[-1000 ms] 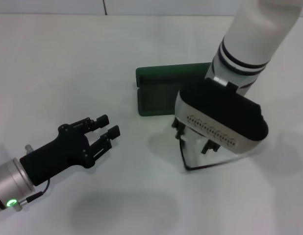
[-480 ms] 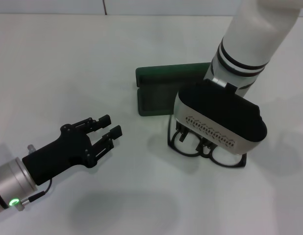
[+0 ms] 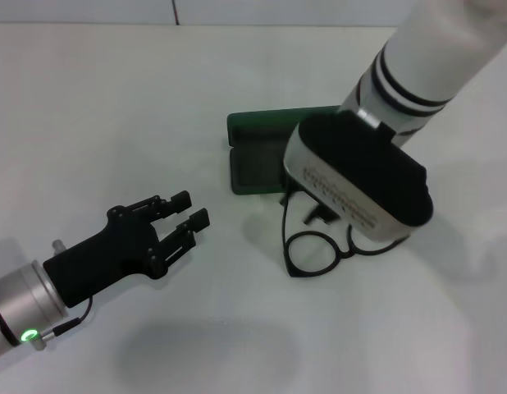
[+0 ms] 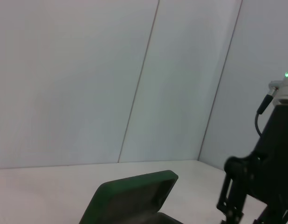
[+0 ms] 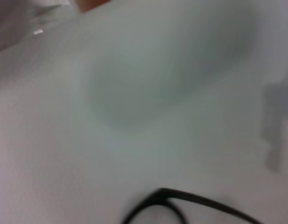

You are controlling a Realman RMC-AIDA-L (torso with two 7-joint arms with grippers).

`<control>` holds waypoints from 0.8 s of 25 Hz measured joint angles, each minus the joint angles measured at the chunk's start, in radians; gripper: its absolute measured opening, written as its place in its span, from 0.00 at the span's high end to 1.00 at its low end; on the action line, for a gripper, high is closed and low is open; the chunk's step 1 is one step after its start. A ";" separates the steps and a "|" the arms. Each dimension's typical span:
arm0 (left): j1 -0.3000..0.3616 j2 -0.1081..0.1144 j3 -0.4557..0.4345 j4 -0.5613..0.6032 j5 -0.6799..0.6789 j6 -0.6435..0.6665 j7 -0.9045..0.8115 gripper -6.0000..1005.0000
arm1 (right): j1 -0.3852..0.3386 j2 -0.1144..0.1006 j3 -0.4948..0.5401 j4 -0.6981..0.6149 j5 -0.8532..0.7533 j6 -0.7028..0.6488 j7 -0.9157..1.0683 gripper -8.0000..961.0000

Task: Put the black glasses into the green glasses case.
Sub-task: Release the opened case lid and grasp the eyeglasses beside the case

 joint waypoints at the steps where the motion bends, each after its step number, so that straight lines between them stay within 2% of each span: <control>1: -0.001 0.000 0.000 0.000 0.000 0.001 -0.002 0.59 | -0.017 0.001 0.017 -0.017 0.000 0.014 0.000 0.64; 10: -0.012 0.005 -0.003 0.008 -0.004 0.007 -0.009 0.59 | -0.199 0.007 0.127 -0.186 0.000 0.101 0.036 0.64; 20: -0.019 0.024 -0.003 0.059 -0.049 0.009 -0.024 0.59 | -0.280 0.007 0.193 -0.239 0.068 0.194 0.154 0.64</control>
